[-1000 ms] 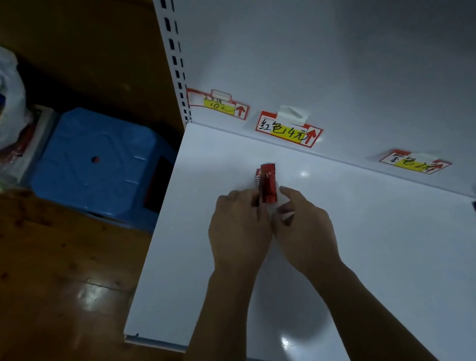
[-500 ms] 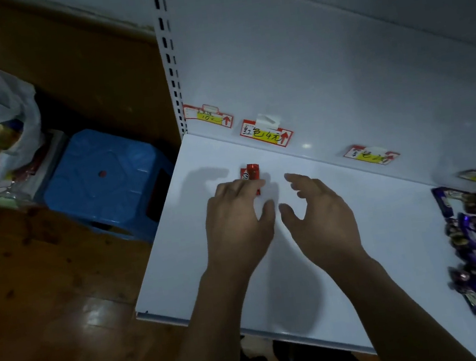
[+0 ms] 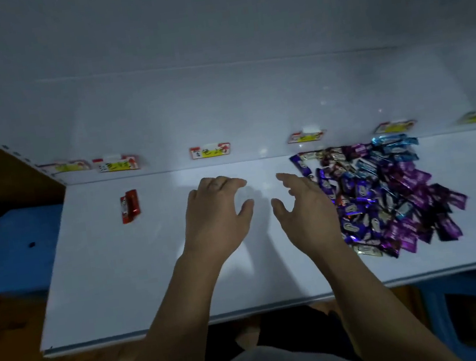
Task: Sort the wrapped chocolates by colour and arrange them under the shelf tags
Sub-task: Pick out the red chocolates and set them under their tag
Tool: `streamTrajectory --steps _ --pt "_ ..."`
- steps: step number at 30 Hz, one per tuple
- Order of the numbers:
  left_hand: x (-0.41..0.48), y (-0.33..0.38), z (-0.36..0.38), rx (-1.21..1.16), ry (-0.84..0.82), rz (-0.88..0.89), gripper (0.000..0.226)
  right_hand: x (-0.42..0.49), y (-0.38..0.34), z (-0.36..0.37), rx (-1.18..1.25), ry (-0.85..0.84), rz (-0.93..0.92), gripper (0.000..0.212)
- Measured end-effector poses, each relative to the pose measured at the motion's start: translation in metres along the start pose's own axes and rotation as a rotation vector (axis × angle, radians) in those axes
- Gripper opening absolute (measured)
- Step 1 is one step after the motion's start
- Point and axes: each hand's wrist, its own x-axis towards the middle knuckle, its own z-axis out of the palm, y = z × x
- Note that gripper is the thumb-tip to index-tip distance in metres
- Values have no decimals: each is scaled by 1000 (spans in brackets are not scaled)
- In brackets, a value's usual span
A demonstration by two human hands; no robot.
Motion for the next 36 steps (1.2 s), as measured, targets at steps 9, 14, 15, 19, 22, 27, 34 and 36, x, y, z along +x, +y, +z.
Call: streamTrajectory --steps 9,14,15,19,22,27,34,36 --pt "5 134 110 71 -112 66 33 -3 178 -73 38 -58 220 41" --pt "8 161 153 97 -185 2 32 -6 239 -90 79 -84 325 36" --pt "7 165 160 98 -199 -16 31 -8 246 -90 83 -92 334 35" --pt "12 164 185 81 -240 -99 35 -3 252 -84 68 -152 326 35" --pt "17 153 201 66 -259 -136 43 9 241 -69 36 -207 243 38" --pt "19 141 231 7 -259 -145 33 25 234 -40 14 -265 176 40" --pt "25 123 248 -160 -218 -210 15 42 233 -11 -38 -231 134 27" --pt "22 118 243 -228 -193 -211 18 43 234 -7 -44 -232 144 23"
